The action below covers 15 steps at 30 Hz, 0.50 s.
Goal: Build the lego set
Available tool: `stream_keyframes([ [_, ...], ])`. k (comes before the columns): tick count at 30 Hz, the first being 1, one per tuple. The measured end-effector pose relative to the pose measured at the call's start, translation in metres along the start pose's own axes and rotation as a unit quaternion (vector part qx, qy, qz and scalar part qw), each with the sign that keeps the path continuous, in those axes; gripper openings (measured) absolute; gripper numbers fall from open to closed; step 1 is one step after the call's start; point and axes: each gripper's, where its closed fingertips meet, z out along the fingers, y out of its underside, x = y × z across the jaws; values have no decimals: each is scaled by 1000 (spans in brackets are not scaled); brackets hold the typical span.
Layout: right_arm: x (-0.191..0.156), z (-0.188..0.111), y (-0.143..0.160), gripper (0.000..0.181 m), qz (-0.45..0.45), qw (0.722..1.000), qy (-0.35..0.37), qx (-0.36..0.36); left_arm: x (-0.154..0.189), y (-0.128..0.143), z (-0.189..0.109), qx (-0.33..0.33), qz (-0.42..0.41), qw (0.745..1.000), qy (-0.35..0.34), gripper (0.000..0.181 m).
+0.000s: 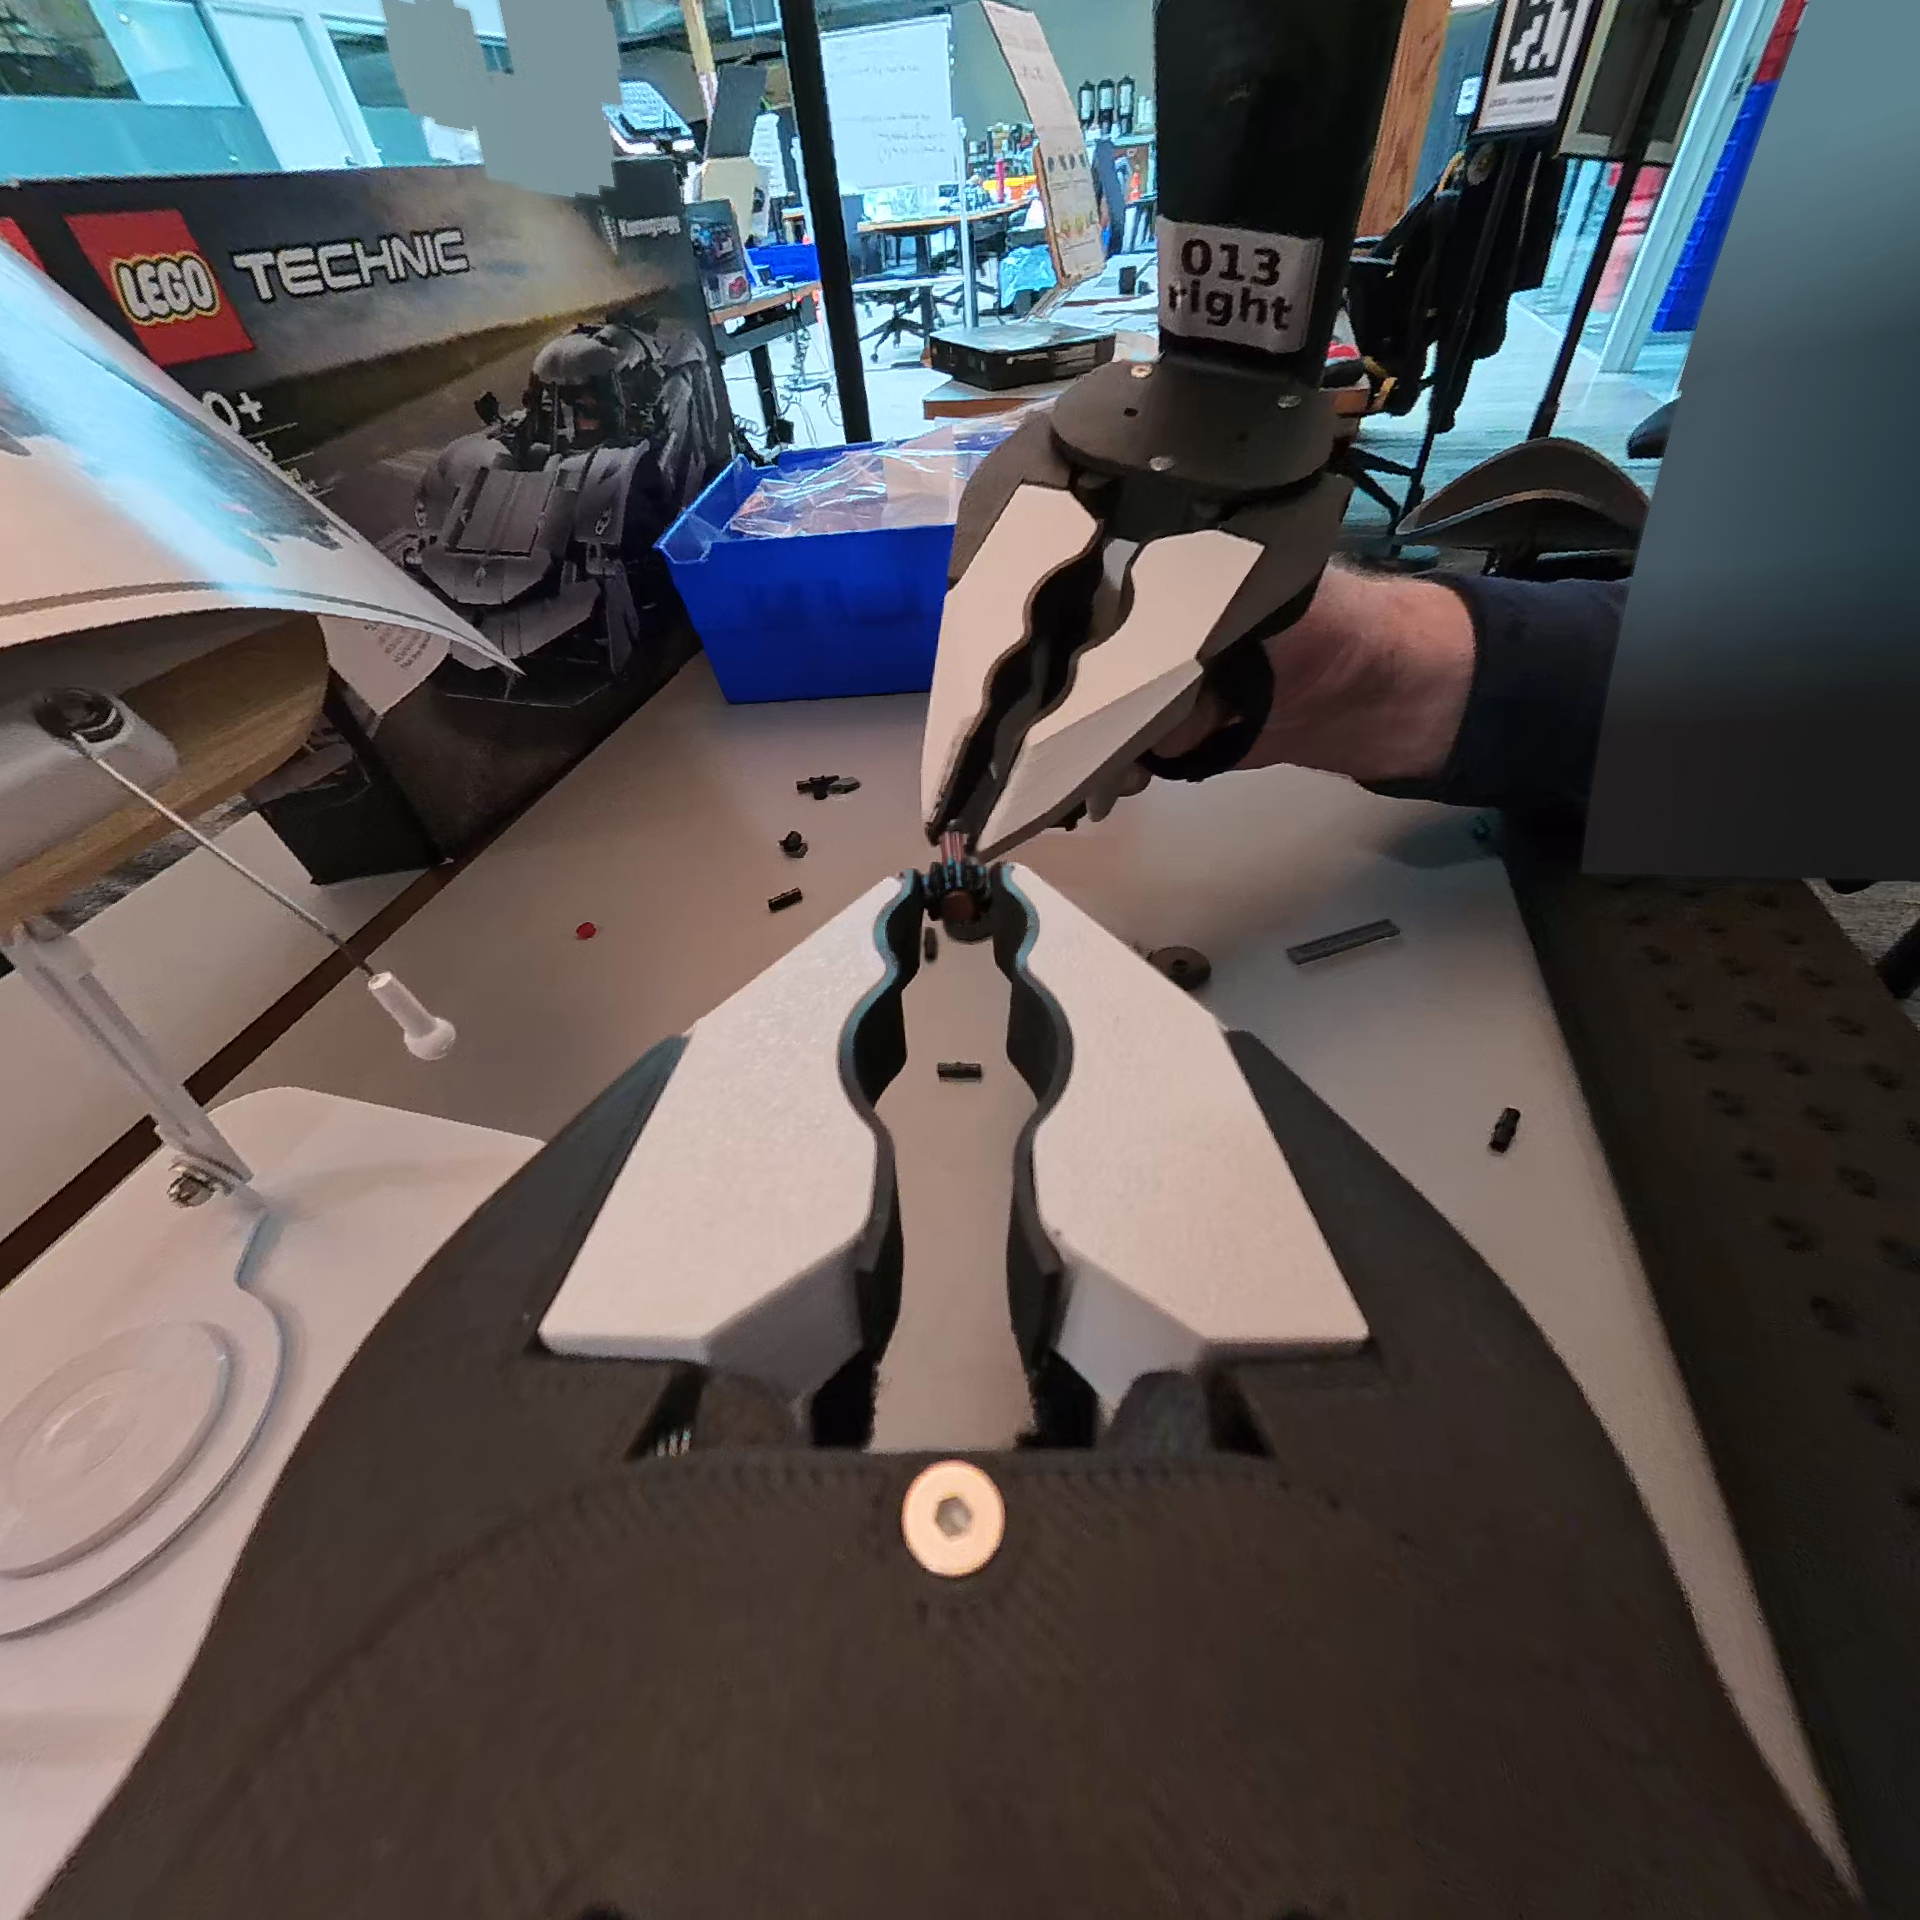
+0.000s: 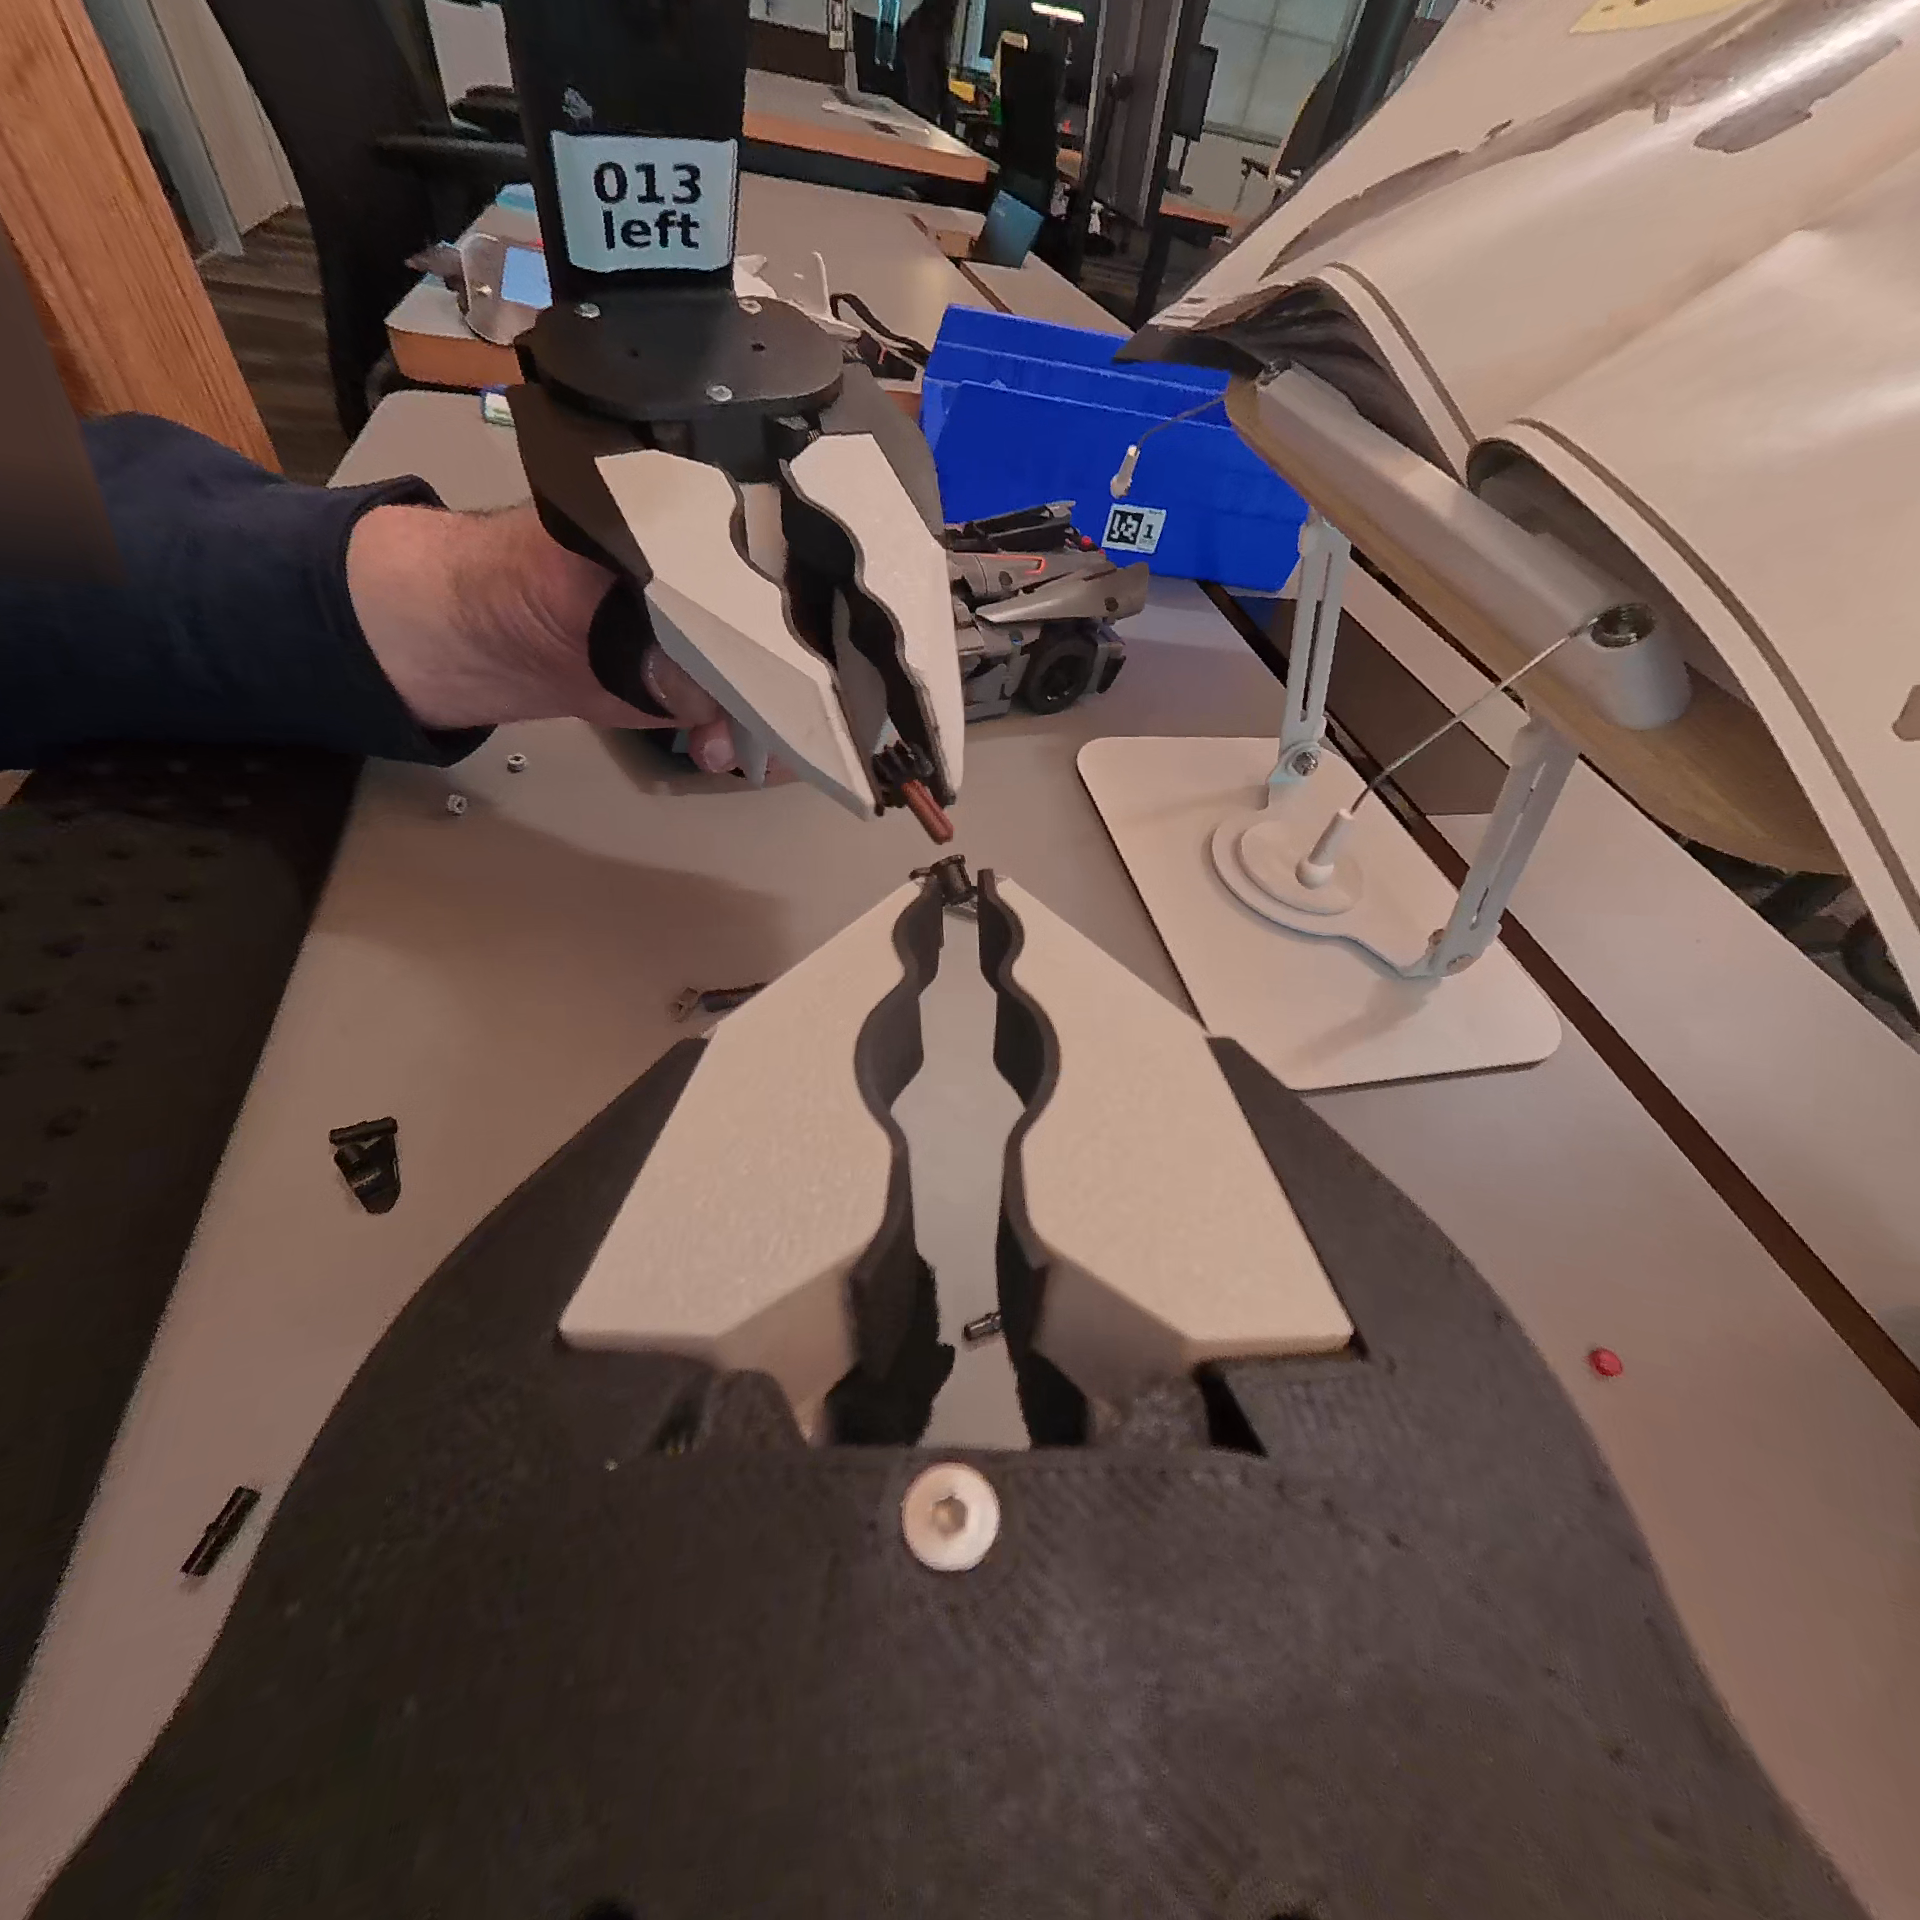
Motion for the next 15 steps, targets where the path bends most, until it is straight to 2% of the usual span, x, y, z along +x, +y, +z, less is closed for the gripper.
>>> stream_keyframes([
  [9,-1,1,-1,4,-12,1000,5,-2,0,3,2,-14,6,1000,-4,11],
  [15,-1,2,0,4,-52,998,25,-19,0,7,3,-24,3,1000,-2,11],
])
